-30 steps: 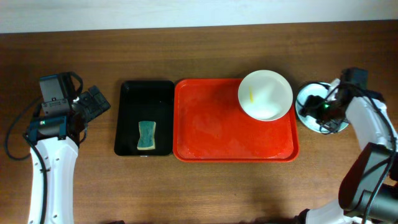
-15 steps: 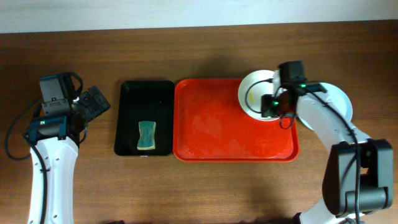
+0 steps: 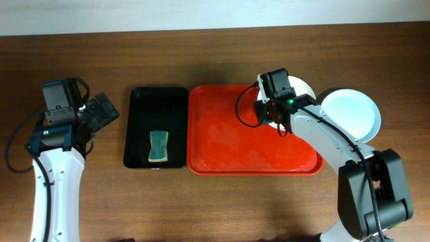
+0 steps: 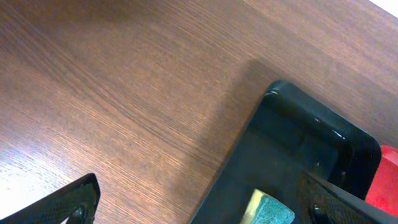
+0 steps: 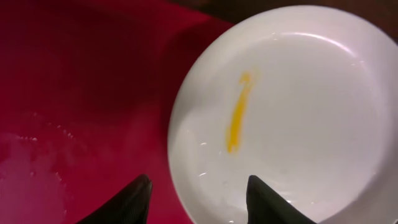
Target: Clean dirty plates on tray and stack at the side
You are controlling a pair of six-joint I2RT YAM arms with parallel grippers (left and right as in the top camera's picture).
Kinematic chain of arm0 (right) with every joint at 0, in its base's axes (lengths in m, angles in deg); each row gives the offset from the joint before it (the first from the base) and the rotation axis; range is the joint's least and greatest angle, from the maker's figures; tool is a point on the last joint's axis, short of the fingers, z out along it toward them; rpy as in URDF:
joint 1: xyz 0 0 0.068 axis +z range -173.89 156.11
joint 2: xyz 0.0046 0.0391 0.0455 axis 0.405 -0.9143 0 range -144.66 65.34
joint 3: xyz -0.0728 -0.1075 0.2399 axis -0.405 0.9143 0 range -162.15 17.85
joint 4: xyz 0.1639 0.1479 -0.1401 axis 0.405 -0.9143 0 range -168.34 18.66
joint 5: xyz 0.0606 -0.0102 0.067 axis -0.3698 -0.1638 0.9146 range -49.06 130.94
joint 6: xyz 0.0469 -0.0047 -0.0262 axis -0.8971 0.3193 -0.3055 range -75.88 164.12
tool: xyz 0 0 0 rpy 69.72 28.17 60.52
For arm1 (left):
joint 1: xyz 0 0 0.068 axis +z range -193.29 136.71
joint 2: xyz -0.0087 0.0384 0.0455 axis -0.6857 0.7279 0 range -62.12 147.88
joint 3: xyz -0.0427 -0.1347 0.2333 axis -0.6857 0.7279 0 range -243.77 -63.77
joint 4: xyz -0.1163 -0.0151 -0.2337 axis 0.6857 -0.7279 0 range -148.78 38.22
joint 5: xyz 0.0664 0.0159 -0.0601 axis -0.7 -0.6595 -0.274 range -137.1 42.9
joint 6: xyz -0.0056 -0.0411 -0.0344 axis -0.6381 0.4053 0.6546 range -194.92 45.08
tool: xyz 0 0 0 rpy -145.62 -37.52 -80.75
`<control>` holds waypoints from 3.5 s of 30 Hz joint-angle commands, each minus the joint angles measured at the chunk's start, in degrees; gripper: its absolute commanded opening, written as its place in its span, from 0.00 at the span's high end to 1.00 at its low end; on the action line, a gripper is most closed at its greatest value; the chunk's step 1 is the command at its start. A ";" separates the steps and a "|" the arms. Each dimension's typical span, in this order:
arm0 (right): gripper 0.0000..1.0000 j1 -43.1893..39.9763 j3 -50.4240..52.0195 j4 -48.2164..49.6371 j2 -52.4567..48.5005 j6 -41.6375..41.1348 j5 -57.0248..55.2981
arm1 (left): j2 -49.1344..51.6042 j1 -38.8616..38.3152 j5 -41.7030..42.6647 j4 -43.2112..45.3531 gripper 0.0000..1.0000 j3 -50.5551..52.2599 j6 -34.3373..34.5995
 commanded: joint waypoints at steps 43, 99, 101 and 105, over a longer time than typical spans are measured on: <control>0.48 18.12 -0.42 0.28 -5.88 -8.87 21.20 | 0.04 0.39 -0.02 0.09 0.01 -0.17 0.57; 0.68 -7.13 12.50 2.86 4.74 -5.55 20.11 | 0.02 0.39 -0.02 0.09 0.01 -0.17 0.57; 0.68 -7.15 13.11 3.63 4.74 -5.57 20.11 | 0.02 0.39 -0.02 0.09 0.01 -0.17 0.57; 0.68 -7.15 13.22 3.67 4.72 -5.57 20.11 | 0.02 0.39 -0.02 0.09 0.01 -0.17 0.57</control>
